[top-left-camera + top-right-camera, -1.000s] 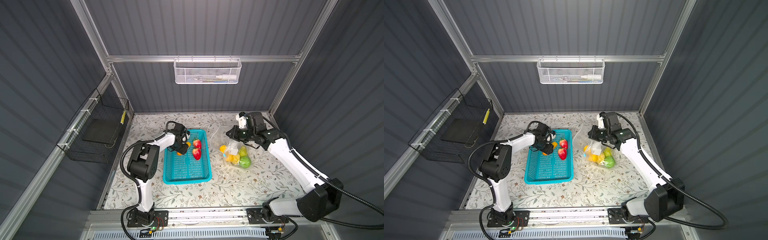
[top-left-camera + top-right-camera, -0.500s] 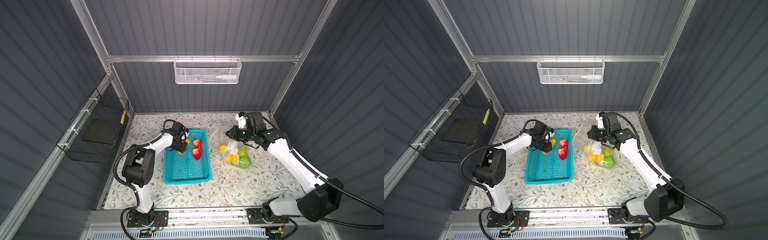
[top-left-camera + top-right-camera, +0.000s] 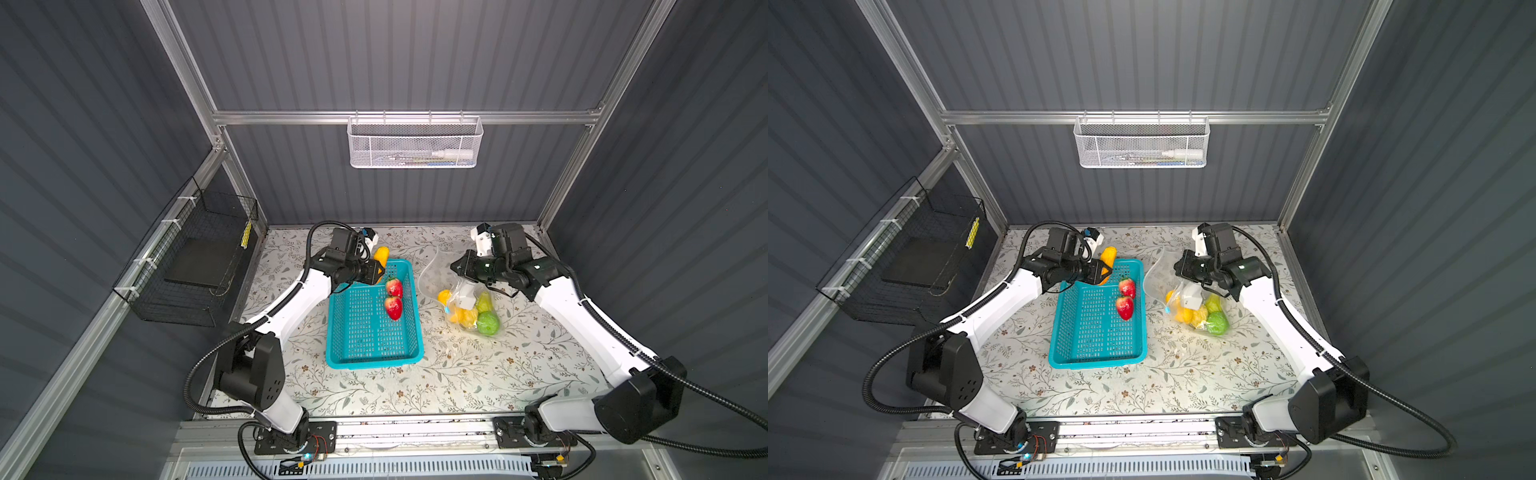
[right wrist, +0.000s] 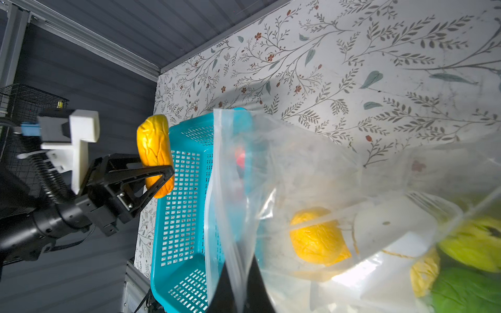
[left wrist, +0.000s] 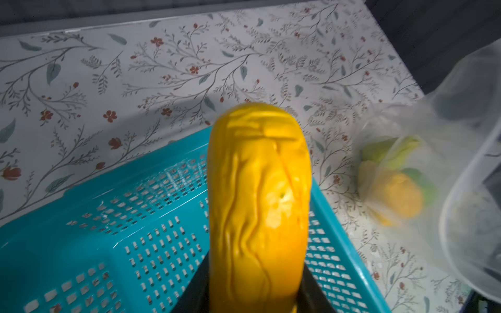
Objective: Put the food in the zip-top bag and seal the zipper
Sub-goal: 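Lift the yellow squash and lower it into the bag mouth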
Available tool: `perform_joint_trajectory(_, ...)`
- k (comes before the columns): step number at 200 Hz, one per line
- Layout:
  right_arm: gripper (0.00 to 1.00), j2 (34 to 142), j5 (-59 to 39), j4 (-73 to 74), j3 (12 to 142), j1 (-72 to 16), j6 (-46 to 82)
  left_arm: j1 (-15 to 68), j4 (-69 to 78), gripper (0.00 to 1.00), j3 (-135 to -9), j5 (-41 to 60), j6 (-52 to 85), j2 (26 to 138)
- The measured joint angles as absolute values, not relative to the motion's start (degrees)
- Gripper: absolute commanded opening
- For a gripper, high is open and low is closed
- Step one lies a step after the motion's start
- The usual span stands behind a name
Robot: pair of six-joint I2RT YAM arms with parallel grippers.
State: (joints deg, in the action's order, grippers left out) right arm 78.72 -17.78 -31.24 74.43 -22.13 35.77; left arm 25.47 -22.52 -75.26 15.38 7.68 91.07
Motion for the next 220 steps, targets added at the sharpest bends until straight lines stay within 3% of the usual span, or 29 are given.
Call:
perform_joint_trajectory(61, 0.00, 79.0, -17.8, -30.9, 74.4, -22.2, 35.9, 35.7, -14.7, 0.26, -75.6, 18.8, 17.7, 90.4)
perform_joint_trajectory(149, 0.00, 79.0, -17.8, -29.8, 74.4, -22.2, 36.4, 40.3, -0.6, 0.26, -75.4, 17.0, 28.7, 90.6)
perform_joint_trajectory(220, 0.00, 78.9, -17.6, -29.1, 74.1, -22.2, 37.8, 45.7, 1.0, 0.26, -75.2, 15.0, 29.3, 94.1)
